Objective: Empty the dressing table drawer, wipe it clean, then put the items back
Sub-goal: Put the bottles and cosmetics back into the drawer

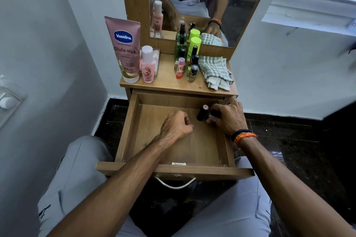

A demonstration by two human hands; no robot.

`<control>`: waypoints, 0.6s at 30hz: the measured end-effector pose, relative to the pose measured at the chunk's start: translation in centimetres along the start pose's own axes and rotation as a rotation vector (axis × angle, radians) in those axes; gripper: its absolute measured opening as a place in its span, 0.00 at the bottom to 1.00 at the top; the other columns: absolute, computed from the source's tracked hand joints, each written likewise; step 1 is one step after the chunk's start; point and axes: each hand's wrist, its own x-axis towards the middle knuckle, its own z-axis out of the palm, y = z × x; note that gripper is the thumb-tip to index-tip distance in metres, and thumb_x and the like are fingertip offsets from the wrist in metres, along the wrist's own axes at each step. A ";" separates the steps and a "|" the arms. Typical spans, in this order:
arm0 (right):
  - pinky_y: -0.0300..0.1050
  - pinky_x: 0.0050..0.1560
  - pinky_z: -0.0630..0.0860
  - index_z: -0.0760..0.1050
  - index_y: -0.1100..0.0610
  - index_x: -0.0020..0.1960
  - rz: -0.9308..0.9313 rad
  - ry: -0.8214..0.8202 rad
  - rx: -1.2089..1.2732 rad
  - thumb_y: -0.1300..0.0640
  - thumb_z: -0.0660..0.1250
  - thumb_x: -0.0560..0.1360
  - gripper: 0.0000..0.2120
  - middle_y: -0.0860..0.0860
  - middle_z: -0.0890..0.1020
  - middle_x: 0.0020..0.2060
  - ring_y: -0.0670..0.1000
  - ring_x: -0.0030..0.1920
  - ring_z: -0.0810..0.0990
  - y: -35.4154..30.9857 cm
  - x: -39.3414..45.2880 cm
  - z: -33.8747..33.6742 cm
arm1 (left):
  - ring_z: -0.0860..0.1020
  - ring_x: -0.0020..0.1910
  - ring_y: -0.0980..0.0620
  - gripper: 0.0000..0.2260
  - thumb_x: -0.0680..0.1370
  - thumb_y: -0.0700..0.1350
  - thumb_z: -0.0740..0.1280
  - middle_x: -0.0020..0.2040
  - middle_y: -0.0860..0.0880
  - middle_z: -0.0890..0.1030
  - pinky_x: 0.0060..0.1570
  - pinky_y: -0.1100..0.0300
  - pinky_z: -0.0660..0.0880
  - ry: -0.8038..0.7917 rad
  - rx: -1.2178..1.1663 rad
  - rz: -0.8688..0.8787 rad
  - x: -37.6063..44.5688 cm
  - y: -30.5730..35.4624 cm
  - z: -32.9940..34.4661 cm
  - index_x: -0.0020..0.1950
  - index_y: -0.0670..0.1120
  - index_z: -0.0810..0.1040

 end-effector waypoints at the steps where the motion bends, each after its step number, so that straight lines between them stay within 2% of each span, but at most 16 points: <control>1: 0.47 0.45 0.58 0.79 0.46 0.59 -0.004 0.001 -0.019 0.40 0.71 0.72 0.18 0.50 0.85 0.49 0.50 0.49 0.63 0.0 0.0 -0.1 | 0.81 0.42 0.53 0.04 0.74 0.47 0.73 0.39 0.51 0.83 0.40 0.58 0.78 0.002 -0.003 0.001 0.0 0.0 0.0 0.42 0.47 0.82; 3: 0.47 0.45 0.58 0.78 0.46 0.60 -0.009 0.005 -0.043 0.40 0.72 0.72 0.19 0.50 0.85 0.51 0.49 0.49 0.61 0.1 -0.1 -0.1 | 0.80 0.41 0.54 0.04 0.75 0.47 0.73 0.39 0.51 0.83 0.39 0.60 0.75 0.008 -0.007 0.001 0.0 0.1 0.0 0.42 0.48 0.82; 9: 0.48 0.46 0.61 0.78 0.46 0.62 -0.024 0.022 -0.013 0.45 0.74 0.71 0.21 0.47 0.84 0.55 0.51 0.50 0.65 0.2 -0.4 -0.3 | 0.80 0.42 0.53 0.04 0.74 0.47 0.73 0.40 0.51 0.83 0.38 0.61 0.73 0.017 -0.004 0.004 -0.1 0.1 0.0 0.43 0.48 0.82; 13: 0.47 0.45 0.60 0.77 0.46 0.64 -0.026 0.050 0.000 0.47 0.74 0.71 0.22 0.48 0.84 0.57 0.48 0.48 0.63 0.4 -0.5 -0.3 | 0.81 0.42 0.53 0.04 0.74 0.47 0.73 0.40 0.51 0.83 0.40 0.59 0.77 0.022 0.008 0.012 -0.1 0.1 0.0 0.43 0.48 0.82; 18: 0.45 0.44 0.61 0.77 0.48 0.66 -0.005 0.052 0.034 0.46 0.74 0.71 0.24 0.48 0.82 0.60 0.49 0.47 0.65 0.5 -0.7 -0.4 | 0.81 0.42 0.52 0.03 0.73 0.47 0.73 0.38 0.52 0.82 0.41 0.57 0.80 0.038 0.020 0.023 -0.3 0.4 -0.4 0.41 0.49 0.81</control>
